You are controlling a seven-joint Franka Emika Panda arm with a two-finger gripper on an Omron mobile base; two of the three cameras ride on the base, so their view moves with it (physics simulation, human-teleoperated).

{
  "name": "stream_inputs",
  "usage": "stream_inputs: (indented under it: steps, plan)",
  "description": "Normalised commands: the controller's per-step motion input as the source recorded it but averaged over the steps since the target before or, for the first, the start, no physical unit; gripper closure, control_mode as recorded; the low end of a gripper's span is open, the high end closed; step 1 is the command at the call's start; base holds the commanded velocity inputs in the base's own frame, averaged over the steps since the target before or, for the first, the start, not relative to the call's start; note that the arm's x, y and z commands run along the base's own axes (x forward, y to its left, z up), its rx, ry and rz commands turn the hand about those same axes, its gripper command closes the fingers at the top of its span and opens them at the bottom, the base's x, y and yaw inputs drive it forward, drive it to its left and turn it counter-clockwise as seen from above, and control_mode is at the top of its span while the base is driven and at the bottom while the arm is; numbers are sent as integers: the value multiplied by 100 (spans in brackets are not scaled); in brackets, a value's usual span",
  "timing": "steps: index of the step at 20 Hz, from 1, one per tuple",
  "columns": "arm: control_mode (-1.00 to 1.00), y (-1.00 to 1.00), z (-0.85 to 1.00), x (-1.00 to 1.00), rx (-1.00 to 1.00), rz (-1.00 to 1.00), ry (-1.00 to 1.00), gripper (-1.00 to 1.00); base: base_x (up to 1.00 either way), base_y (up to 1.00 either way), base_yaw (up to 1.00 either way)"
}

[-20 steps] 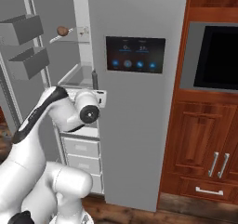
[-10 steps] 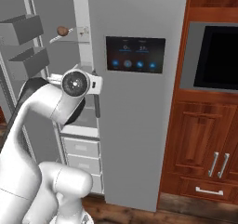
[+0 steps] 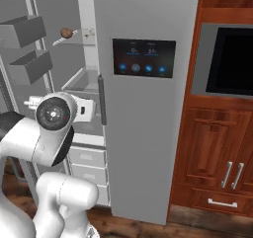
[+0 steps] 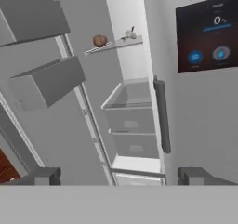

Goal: There's a fish in the fridge that needs to be moved to the freezer for freezing. Pick up the fish from the fridge, place it on any shelf in the freezer, and close the fridge and freezer doors when done.

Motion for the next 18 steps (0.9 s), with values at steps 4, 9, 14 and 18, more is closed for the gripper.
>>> stream_inputs:
  steps: [4,9,14,18]
  plan:
    - [-100,62,-15,-100,3,0,-12,-100,0,0,0]
    - [-100,91,0,-79,1,-3,-31,-100,0,0,0]
    - [-100,100,0,-38,0,-6,-25,-100,0,0,0]
    - [-100,100,0,-21,0,-8,-19,-100,0,0,0]
